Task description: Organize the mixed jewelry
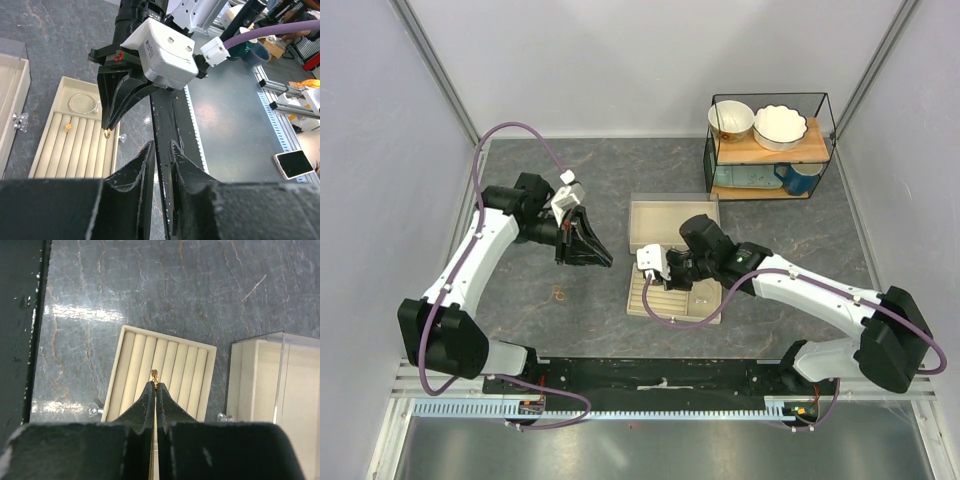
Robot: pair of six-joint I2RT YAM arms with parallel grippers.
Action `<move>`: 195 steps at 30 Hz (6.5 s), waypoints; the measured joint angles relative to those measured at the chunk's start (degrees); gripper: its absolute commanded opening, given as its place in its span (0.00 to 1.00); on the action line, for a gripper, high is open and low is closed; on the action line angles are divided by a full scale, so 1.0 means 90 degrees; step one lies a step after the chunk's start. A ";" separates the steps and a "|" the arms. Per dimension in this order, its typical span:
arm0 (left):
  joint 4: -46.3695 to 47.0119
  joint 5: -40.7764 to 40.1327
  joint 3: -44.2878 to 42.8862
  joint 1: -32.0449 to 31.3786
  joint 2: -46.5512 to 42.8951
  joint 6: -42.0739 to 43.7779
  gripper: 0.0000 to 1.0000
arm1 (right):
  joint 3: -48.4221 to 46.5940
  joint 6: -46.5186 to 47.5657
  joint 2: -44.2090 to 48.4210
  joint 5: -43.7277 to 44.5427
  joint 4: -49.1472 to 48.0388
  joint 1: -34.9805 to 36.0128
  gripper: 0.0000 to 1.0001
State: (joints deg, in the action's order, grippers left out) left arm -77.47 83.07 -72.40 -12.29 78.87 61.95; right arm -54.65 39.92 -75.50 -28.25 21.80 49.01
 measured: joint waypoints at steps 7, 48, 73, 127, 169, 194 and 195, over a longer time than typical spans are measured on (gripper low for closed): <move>0.0359 -0.0027 0.0007 0.0311 0.0097 -0.0561 0.29 | 0.0585 -0.0707 -0.0211 0.0240 -0.1372 -0.0104 0.00; 0.4291 -0.5467 0.0493 -0.0104 -0.0391 -0.5430 0.29 | 0.0299 -0.0947 -0.1717 0.1290 -0.1348 -0.0272 0.00; 0.4294 -0.5462 0.0585 -0.0109 -0.0393 -0.5430 0.30 | -0.0019 -0.0891 -0.2210 0.1319 -0.1316 -0.0287 0.00; 0.4294 -0.5214 0.0690 -0.0109 -0.0476 -0.5428 0.29 | -0.0029 -0.0840 -0.2555 0.1447 -0.1564 -0.0294 0.00; 0.4243 -0.5289 0.0716 -0.0109 -0.0510 -0.5268 0.32 | -0.0364 -0.0869 -0.1685 0.1826 -0.0840 -0.0253 0.40; 0.4311 -0.6730 0.2567 0.0245 -0.0687 -0.2895 0.57 | -0.0189 -0.0996 -0.0270 0.2115 -0.0787 -0.0882 0.51; 0.4318 -0.6742 0.2591 0.0282 -0.0687 -0.2866 0.57 | -0.0083 -0.1013 -0.0274 0.2101 -0.0799 -0.0882 0.51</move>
State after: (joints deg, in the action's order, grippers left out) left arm -38.61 22.39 -49.08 -9.76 72.69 36.16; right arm -55.40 30.81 -77.97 -9.34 14.61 41.08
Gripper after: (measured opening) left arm 0.572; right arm 0.523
